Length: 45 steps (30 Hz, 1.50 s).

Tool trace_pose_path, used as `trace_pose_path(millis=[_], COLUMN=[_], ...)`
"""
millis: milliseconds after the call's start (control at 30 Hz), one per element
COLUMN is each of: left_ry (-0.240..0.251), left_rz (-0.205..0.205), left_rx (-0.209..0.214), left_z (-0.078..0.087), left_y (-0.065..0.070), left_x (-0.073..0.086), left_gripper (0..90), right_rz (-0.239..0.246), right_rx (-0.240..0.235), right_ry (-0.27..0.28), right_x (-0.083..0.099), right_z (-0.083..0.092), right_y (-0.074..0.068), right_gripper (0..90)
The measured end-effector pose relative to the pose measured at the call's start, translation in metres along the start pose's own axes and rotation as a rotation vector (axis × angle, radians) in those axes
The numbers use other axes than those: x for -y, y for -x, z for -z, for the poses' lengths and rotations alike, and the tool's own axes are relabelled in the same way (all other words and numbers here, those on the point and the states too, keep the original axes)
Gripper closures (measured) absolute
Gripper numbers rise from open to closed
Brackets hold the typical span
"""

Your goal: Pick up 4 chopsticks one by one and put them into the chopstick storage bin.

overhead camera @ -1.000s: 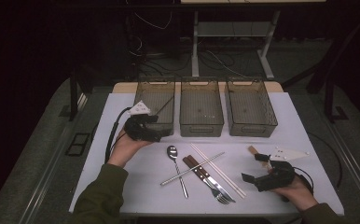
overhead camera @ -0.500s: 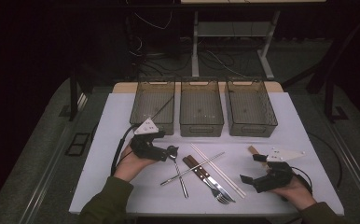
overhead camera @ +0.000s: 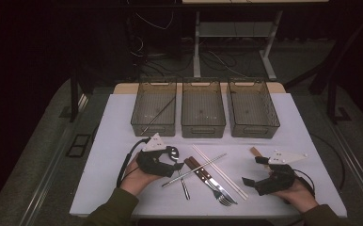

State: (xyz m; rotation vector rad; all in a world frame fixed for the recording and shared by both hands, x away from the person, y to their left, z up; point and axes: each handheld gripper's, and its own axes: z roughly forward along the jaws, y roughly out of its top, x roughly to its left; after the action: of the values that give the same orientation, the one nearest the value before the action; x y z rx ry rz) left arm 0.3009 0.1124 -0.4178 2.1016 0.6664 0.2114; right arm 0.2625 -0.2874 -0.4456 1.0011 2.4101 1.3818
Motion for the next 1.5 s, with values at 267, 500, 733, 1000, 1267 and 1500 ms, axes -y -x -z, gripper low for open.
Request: trace_pose_path(millis=[267, 500, 733, 1000, 1267, 1500], left_ry=[-0.003, -0.024, -0.060, -0.098, -0.110, -0.132], left_rz=[-0.011, -0.017, -0.015, -0.017, -0.026, -0.047], left_rx=[0.041, 0.047, 0.071, 0.049, 0.055, 0.047], left_z=[-0.009, -0.017, -0.027, -0.034, -0.038, -0.041], left_y=[0.011, 0.015, 0.018, 0.023, 0.025, 0.026], left_x=[0.003, 0.006, 0.007, 0.008, 0.008, 0.010], left_gripper=[39.4, 46.4, 52.3, 63.5, 70.3, 71.6], right_rz=[-0.003, -0.005, -0.005, -0.006, -0.004, -0.004], right_rx=[0.000, 0.005, 0.007, 0.007, 0.008, 0.008], right_ry=[0.001, -0.003, -0.003, -0.002, -0.003, -0.003], right_x=[0.001, 0.001, 0.001, 0.001, 0.001, 0.001], right_z=[0.001, 0.000, 0.000, 0.000, 0.000, 0.000], right_y=[0.000, 0.000, 0.000, 0.000, 0.000, 0.000], right_gripper=[1.1, 1.1, 1.1, 1.1, 1.1, 1.1])
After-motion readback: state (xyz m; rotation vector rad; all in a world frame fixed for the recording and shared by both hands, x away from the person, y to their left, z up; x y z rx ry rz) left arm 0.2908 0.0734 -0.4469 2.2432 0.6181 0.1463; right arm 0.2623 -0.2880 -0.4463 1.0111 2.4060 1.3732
